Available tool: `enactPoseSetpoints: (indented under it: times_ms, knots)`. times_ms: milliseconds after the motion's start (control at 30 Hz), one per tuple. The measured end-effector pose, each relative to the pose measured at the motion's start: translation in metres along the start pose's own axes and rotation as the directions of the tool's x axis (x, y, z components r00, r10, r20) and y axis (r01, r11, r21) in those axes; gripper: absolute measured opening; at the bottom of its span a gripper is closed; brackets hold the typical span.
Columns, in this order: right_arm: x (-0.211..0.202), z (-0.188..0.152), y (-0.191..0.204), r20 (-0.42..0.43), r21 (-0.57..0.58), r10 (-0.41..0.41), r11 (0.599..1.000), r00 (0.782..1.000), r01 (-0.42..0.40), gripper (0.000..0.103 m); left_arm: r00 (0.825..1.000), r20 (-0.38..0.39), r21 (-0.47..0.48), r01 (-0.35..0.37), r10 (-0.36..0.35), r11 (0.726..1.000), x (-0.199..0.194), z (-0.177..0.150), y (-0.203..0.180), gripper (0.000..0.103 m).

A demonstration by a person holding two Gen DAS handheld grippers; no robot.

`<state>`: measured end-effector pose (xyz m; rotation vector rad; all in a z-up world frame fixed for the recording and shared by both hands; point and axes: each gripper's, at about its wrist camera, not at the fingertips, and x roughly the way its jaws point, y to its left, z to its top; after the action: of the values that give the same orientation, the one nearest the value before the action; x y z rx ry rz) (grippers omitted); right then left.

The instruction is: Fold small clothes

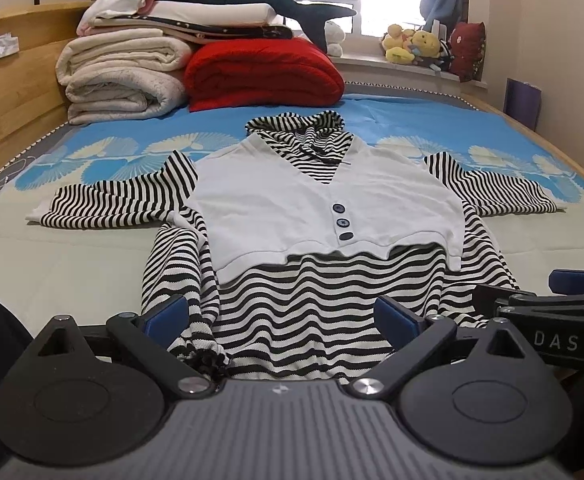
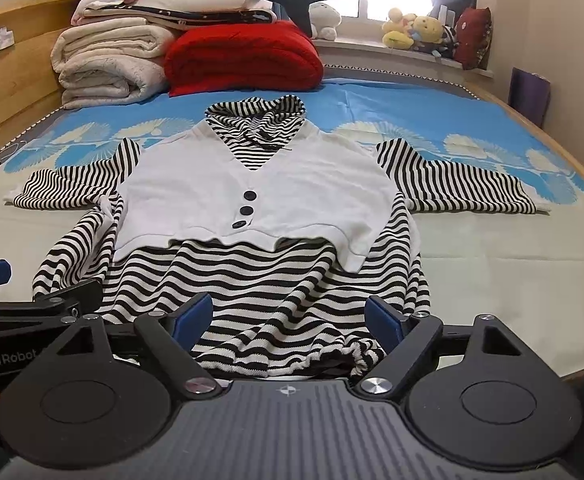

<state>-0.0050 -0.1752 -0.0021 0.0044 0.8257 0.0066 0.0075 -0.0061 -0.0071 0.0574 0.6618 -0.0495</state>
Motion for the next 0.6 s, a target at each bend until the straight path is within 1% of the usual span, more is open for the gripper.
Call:
enactPoseSetpoints:
  times_ms: [600]
  knots:
    - [0.0006, 0.0024, 0.0001, -0.002, 0.003, 0.001, 1.000, 1.000, -0.001, 0.084, 1.000, -0.003, -0.003, 0.000, 0.000, 1.000, 0.0011, -0.0008, -0.0009, 0.100]
